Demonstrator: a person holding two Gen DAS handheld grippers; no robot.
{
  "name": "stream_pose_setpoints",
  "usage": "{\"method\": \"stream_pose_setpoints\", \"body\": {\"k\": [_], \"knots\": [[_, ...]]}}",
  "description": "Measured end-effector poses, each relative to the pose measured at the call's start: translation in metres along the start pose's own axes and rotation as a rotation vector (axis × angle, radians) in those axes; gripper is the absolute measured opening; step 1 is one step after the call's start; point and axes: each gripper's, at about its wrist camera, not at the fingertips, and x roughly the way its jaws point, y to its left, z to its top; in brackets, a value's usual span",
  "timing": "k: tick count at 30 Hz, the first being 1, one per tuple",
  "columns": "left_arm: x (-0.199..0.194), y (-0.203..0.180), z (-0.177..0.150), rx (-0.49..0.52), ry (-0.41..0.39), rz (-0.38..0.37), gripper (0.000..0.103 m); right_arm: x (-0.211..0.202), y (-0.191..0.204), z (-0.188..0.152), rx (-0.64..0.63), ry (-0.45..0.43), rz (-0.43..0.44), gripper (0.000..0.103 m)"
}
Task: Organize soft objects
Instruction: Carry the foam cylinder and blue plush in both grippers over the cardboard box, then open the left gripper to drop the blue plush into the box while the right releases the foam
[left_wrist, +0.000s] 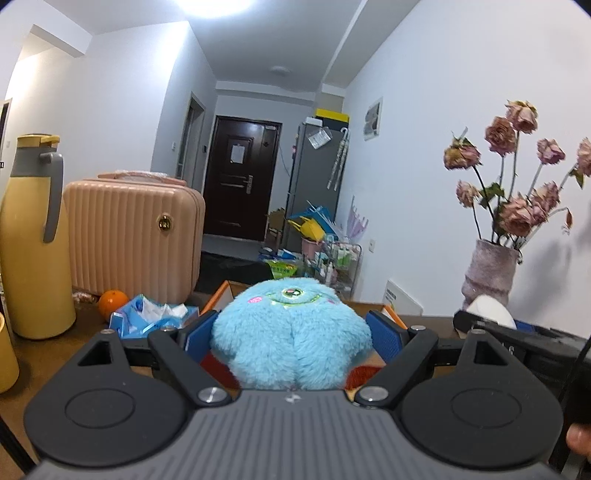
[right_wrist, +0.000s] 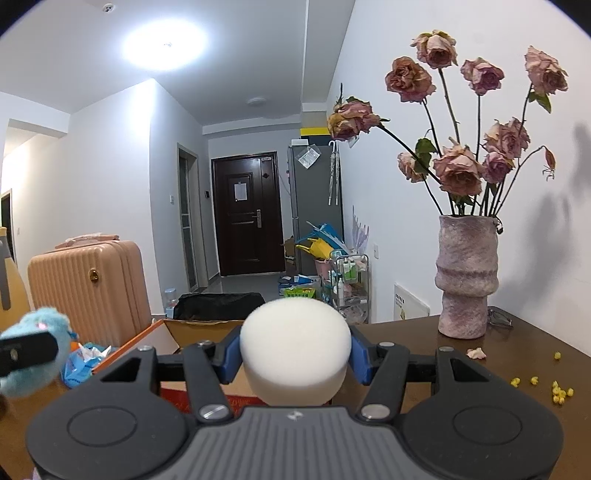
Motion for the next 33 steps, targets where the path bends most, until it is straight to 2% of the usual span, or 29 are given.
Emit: {"method": "stream_pose_setpoints", "body": {"k": [14, 33], "knots": [[0.048, 0.01, 0.019, -0.024, -0.006, 0.038, 0.087, 0.046, 0.006, 0.011, -0.04, 0.03, -0.011, 0.056], [0.109, 0.015, 0.032, 0.037, 0.009, 0.065, 0.087, 0.112, 0.021, 0.018, -0.11, 0.131, 0.001, 0.057]]}}
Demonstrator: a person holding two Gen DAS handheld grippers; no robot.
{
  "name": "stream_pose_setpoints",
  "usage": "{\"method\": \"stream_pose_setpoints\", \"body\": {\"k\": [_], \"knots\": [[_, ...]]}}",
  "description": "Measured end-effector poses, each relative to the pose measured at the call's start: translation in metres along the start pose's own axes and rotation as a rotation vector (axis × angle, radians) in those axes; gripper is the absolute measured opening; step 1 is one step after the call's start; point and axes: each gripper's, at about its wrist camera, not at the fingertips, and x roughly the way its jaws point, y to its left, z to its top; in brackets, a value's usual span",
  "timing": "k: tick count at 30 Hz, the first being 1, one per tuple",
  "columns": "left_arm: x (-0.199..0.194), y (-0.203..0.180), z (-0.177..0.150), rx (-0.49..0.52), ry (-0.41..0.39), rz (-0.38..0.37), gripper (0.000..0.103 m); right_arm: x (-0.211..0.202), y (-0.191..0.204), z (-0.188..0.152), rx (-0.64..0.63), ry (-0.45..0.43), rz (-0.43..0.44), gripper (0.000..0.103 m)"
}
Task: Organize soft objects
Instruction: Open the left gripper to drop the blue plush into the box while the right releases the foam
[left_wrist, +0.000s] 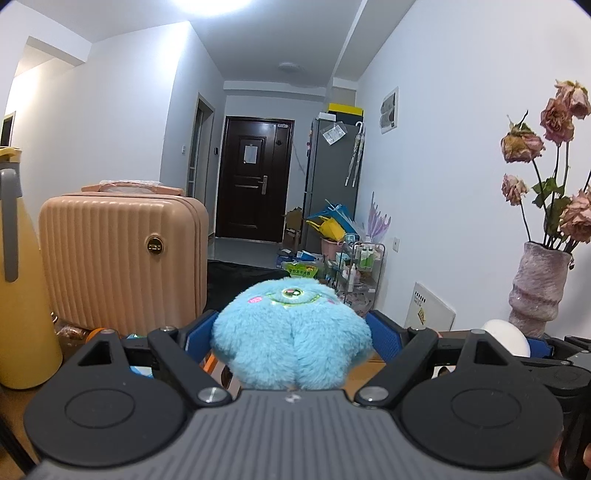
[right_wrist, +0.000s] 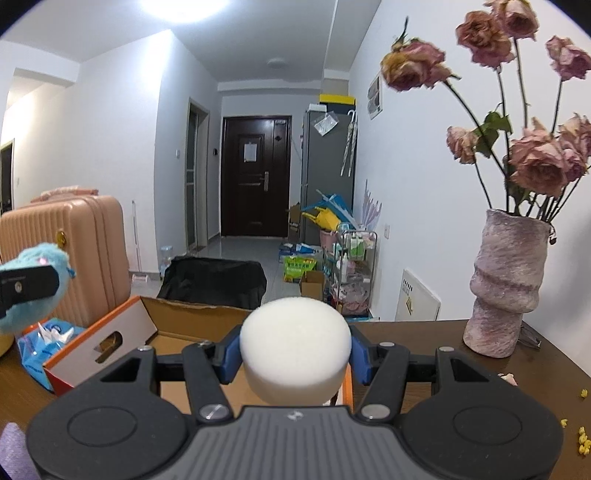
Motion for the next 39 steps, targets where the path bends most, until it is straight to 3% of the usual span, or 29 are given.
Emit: {"method": "stream_pose_setpoints", "body": {"k": [18, 36, 38, 39], "knots": [[0.08, -0.013, -0.018, 0.097, 0.122, 0.024, 0.087, 0.063, 0.024, -0.016, -0.112, 0.112, 0.001, 0.057], [0.092, -0.01, -0.028, 0.094, 0.14, 0.048, 0.088, 0.072, 0.039, -0.039, -0.155, 0.115, -0.03, 0.057], [0.091, -0.009, -0.028, 0.089, 0.139, 0.044, 0.09, 0.071, 0.038, -0.039, -0.152, 0.113, -0.029, 0.06], [0.092, -0.008, -0.027, 0.087, 0.139, 0.044, 0.092, 0.071, 0.037, -0.038, -0.15, 0.113, -0.028, 0.072]]}}
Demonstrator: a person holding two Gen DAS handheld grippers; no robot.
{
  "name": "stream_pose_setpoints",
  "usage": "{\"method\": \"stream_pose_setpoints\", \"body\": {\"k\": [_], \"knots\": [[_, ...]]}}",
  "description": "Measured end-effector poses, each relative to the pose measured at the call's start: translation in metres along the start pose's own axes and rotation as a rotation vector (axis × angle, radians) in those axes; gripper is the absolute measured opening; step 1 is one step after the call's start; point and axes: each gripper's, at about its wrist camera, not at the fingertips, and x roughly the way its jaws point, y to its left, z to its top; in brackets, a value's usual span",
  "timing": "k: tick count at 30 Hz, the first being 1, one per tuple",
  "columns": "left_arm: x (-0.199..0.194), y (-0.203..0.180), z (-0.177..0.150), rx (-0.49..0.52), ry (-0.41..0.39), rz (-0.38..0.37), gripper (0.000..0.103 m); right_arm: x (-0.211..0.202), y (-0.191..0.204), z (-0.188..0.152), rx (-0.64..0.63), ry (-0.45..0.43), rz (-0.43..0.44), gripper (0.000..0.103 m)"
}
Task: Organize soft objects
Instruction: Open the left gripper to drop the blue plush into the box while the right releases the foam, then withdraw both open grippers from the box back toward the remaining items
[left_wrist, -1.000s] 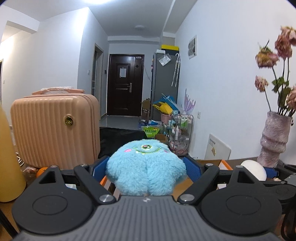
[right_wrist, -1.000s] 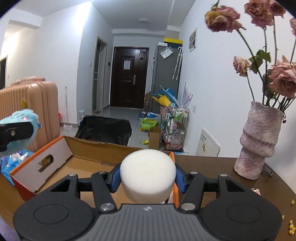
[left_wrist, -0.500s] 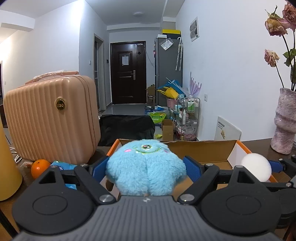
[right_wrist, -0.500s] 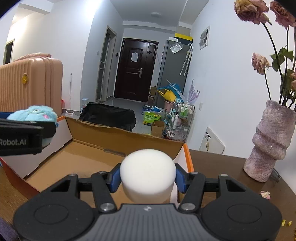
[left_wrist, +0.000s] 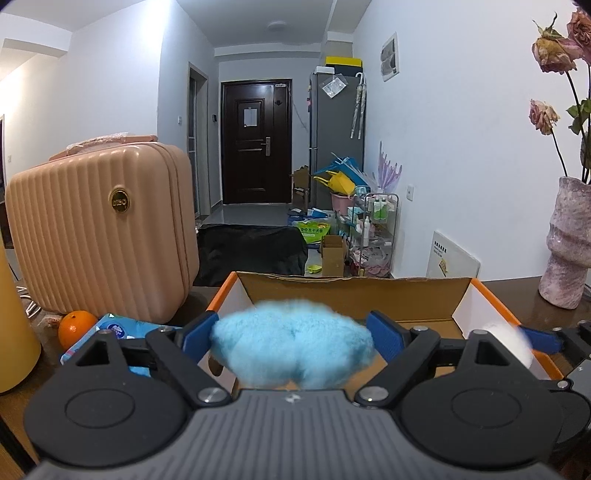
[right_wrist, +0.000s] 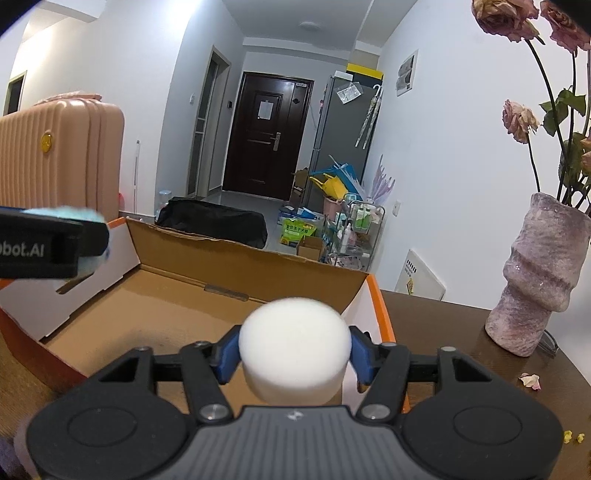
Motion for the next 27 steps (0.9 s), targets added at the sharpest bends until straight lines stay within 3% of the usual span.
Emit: {"method": "stream_pose_setpoints", "body": {"k": [1, 4, 15, 27], "knots": [[0.0, 0.0, 0.0, -0.002, -0.002, 0.004, 0.095, -0.001, -0.001, 0.0, 0.002, -0.004, -0.002, 0.086], [-0.004, 0.002, 0.0, -0.006, -0.016, 0.011, 0.103, -0.005, -0.002, 0.001, 0.011, -0.029, -0.007, 0.096], [-0.004, 0.003, -0.001, -0.03, -0.01, 0.02, 0.103, -0.006, -0.005, 0.002, 0.028, -0.026, -0.019, 0.098], [-0.037, 0.008, -0.002, -0.04, -0.089, 0.051, 0.103, -0.031, -0.007, 0.002, 0.051, -0.062, -0.006, 0.1]]}}
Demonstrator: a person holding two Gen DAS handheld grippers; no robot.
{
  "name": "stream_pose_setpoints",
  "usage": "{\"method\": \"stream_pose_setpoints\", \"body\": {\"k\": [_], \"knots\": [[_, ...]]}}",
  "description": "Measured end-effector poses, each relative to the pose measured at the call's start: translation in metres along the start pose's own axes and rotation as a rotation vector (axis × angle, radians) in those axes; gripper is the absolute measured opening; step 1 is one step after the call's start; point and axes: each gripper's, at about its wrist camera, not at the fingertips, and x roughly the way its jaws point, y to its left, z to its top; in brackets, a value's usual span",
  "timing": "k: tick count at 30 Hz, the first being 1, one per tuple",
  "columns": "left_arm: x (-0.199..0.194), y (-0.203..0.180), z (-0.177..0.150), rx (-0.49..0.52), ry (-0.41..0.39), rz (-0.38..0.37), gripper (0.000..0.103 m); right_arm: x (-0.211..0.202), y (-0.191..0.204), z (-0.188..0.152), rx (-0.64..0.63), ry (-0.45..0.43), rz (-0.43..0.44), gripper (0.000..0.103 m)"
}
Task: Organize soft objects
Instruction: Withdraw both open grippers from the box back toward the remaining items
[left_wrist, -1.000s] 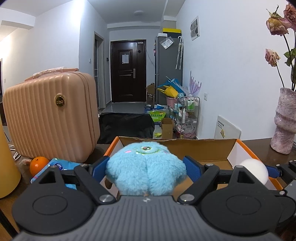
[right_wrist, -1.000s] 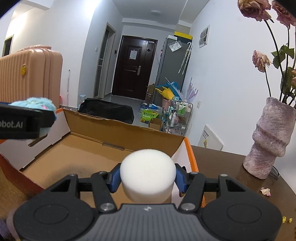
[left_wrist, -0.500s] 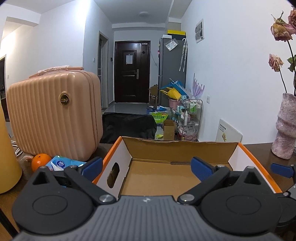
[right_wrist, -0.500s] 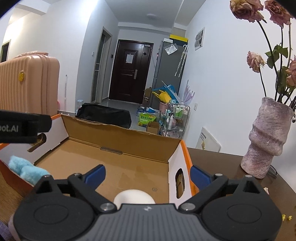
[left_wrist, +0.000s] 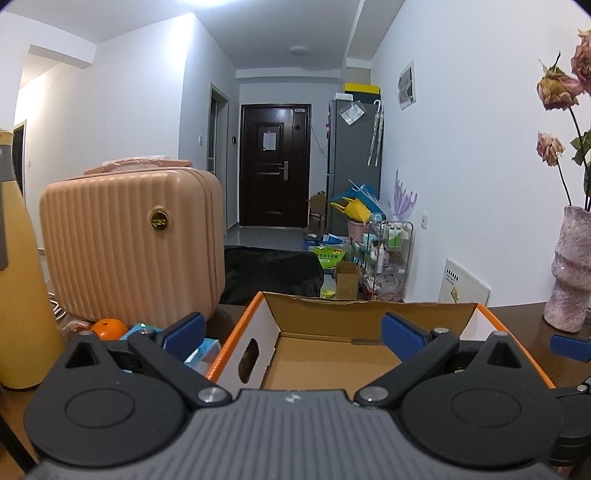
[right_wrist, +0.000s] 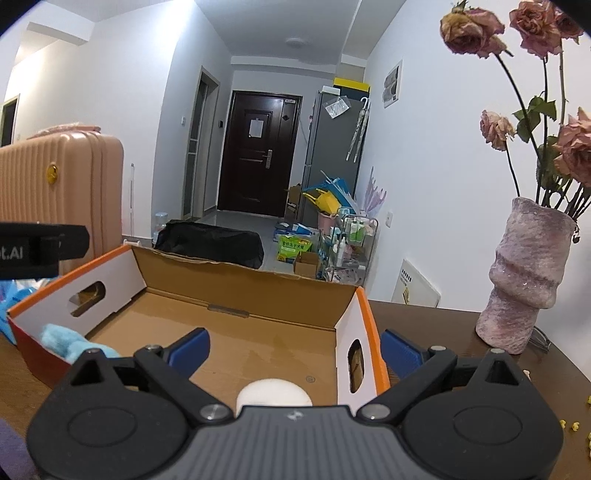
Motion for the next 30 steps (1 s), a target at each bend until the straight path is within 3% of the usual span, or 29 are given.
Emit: {"method": "stream_pose_setpoints", "body": {"k": [30], "knots": [[-0.096, 0.035, -0.028, 0.0, -0.058, 0.008, 0.103, -0.109, -0.011, -0.041, 0.053, -0.068, 0.036, 0.103]]}}
